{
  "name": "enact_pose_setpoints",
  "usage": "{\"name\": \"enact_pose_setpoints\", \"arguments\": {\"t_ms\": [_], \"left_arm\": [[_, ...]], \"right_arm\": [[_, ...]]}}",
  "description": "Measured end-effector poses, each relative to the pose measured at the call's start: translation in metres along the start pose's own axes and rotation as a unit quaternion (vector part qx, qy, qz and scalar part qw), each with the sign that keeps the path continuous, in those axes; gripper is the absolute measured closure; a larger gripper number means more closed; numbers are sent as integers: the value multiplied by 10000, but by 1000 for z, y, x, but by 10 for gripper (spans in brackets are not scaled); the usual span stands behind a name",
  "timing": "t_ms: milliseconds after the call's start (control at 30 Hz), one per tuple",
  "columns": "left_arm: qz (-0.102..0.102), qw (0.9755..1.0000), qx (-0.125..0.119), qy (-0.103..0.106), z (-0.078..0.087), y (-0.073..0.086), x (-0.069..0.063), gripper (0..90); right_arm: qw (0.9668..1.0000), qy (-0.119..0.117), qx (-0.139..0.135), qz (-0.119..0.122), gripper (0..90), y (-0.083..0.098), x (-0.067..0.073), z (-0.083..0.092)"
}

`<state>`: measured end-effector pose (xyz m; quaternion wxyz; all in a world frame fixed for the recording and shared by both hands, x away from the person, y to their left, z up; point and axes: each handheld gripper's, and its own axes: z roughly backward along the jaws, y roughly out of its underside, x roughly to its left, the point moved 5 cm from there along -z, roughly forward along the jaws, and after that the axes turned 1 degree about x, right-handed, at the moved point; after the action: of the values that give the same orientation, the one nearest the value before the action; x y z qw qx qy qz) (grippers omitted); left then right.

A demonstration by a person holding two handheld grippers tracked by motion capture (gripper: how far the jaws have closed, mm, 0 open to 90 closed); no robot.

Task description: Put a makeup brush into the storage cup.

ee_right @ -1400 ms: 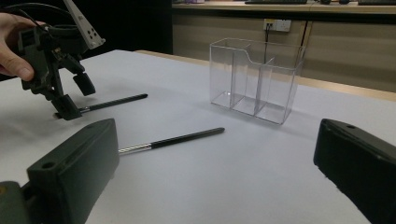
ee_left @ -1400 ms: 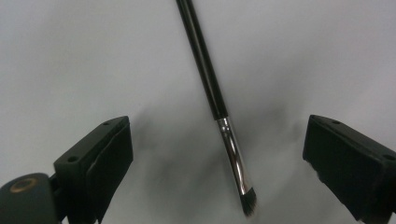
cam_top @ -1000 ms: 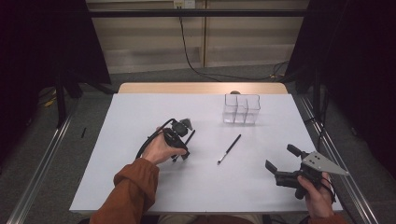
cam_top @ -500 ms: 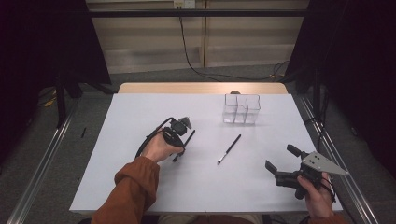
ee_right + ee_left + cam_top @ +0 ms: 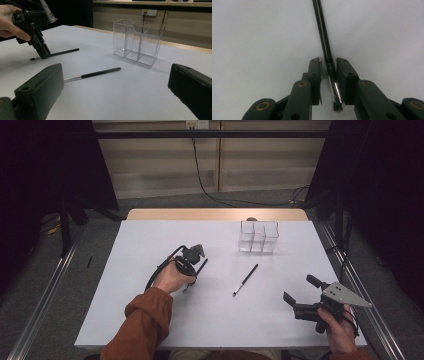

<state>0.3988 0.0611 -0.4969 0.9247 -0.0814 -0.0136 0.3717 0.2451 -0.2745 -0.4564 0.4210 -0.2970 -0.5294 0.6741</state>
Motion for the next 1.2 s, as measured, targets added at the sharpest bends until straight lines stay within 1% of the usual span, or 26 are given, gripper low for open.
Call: {"name": "enact_pose_setpoints", "arguments": {"t_ms": [67,200,233,267,333,400,500,633,733,800,867,900,933,1033,1133,1200], "left_arm": [[-62,10000,7,6,0,0,0,776],[-25,10000,-8,40,0,0,0,840],[18,10000,-1,48,0,0,0,840],[14,10000,2,44,0,0,0,839],[-15,10000,-11,43,0,0,0,840],[-23,10000,-16,92,0,0,1,841],[57,9998,-72,165,1,2,3,841],[162,9995,-210,190,1,4,4,841],[233,9988,-284,317,2,6,6,842],[230,9985,-356,340,2,7,7,842],[270,9980,-429,369,2,7,8,841],[323,9976,-521,312,3,6,9,842],[372,9972,-561,316,3,6,10,841],[540,9953,-696,402,3,6,12,841],[544,9938,-855,463,6,6,13,841],[462,9925,-993,543,10,7,13,841]], "right_arm": [[10000,-5,6,-1,0,0,0,0],[10000,-13,8,-3,0,0,0,0],[10000,-13,7,-4,0,0,0,0],[10000,-18,15,30,0,0,0,0],[10000,-9,-1,-13,0,0,0,0],[10000,-11,-4,-7,0,0,0,0],[10000,-7,1,-11,0,0,0,1],[10000,2,1,-13,0,0,-1,1],[10000,5,-3,-8,0,0,0,0],[10000,-2,3,-8,0,0,0,0],[10000,-1,-3,-10,0,0,0,0],[10000,5,-5,-11,0,0,-1,0],[10000,10,-3,5,0,0,-1,0],[10000,15,-3,-1,0,0,-1,1],[10000,17,-6,-6,0,0,-1,1],[10000,19,-21,-26,0,0,-1,1]]}}
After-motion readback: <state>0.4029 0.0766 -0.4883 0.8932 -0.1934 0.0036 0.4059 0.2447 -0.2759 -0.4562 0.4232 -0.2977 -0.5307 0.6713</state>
